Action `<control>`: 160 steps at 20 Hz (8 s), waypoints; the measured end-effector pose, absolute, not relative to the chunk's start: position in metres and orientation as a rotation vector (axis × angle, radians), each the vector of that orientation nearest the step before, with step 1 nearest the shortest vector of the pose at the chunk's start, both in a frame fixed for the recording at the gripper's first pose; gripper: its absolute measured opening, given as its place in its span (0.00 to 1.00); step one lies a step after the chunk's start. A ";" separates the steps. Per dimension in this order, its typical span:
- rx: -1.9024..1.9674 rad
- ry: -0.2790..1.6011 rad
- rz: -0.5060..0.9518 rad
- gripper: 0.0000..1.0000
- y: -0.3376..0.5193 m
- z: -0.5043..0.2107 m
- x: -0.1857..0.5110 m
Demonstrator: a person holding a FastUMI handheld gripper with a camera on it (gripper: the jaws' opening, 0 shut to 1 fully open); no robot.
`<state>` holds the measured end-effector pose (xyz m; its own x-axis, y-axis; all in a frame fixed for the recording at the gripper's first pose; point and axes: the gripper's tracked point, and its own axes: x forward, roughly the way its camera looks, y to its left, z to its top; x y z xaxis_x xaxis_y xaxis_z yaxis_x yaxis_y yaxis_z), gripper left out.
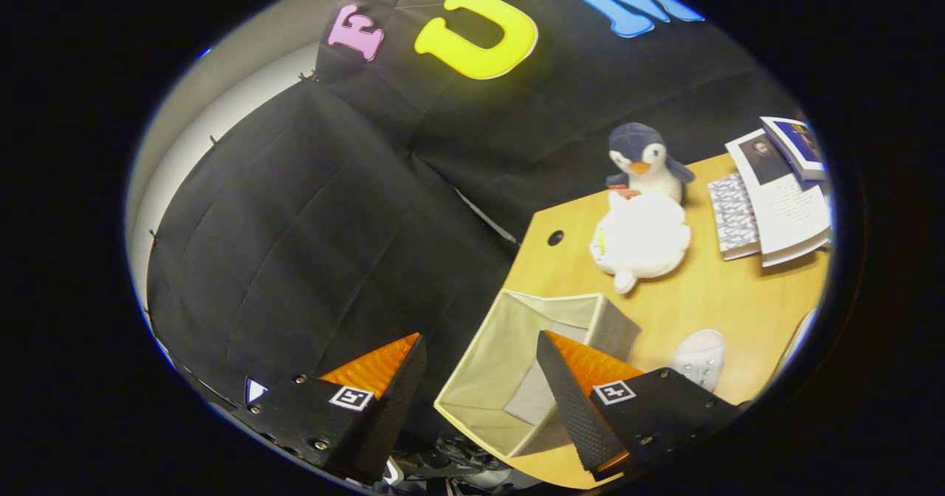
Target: Open the storage box then place both shoes into the box .Put the left shoe in first, then the right shoe, with the right side of both shoes facing outward in a uniform manner.
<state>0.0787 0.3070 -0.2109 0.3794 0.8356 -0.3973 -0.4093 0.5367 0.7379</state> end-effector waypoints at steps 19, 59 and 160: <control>-0.076 1.260 0.571 0.93 0.160 -0.417 0.028; 0.220 1.249 0.668 0.03 0.246 -0.245 0.058; 0.177 1.491 0.156 0.02 0.008 -0.393 -0.002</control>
<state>-0.0017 0.0076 -0.3927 0.0741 0.2114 -0.9746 0.0058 0.9772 0.2124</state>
